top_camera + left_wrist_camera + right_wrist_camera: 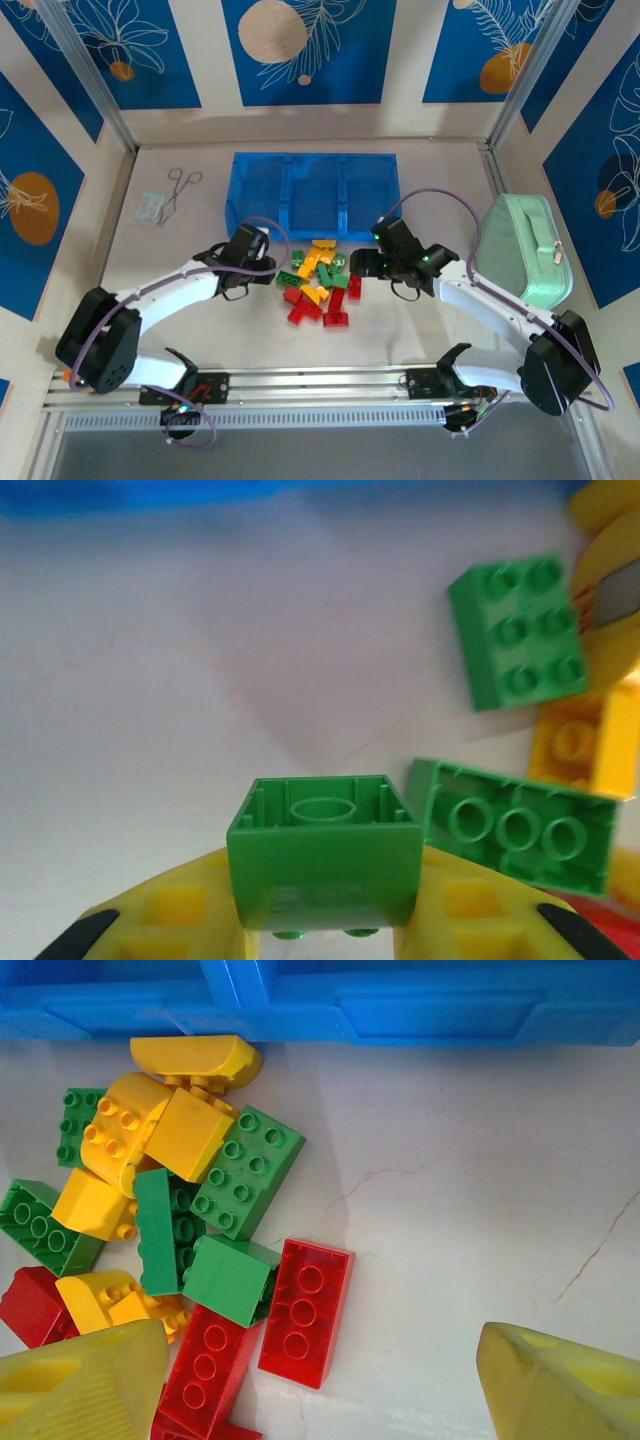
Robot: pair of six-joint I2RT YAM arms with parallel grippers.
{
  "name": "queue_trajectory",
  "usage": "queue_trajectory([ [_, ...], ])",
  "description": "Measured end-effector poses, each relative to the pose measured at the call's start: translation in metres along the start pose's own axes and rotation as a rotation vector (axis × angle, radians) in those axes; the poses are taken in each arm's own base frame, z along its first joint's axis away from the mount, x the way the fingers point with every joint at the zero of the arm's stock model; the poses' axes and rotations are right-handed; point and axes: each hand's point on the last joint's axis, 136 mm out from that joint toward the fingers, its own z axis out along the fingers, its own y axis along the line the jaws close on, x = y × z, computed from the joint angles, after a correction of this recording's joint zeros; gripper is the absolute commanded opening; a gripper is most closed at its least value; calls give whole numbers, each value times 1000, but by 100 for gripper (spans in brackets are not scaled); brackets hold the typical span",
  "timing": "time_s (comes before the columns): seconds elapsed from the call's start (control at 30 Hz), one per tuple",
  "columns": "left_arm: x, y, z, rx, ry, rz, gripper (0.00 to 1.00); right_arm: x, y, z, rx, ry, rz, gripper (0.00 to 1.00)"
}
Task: Sort the legos into containers by color
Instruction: Pick up the lego from the center of the table, then place the lego in the container.
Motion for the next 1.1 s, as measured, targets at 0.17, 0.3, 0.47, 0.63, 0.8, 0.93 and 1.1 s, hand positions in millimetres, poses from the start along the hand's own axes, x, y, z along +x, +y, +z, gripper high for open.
queue_trajectory([
  [0.17,-33,-15,-15,39,-68,10,27,6,-4,1,2,5,11,81],
  [0.3,-51,-22,-21,48,-92,24,27,11,-7,1,2,8,21,81],
  [0.47,-69,-30,-22,51,-102,44,26,16,-10,-1,-1,6,26,81],
  [0.63,-89,-40,-18,57,-110,54,26,18,-11,-3,-4,3,30,81],
  [0.8,-106,-50,-15,71,-116,69,26,22,-12,-1,-3,13,39,81],
  [0.93,-124,-61,-7,85,-112,84,26,24,-13,0,-5,20,48,81],
  [1.1,-143,-72,7,91,-111,101,26,25,-11,0,-14,23,50,81],
])
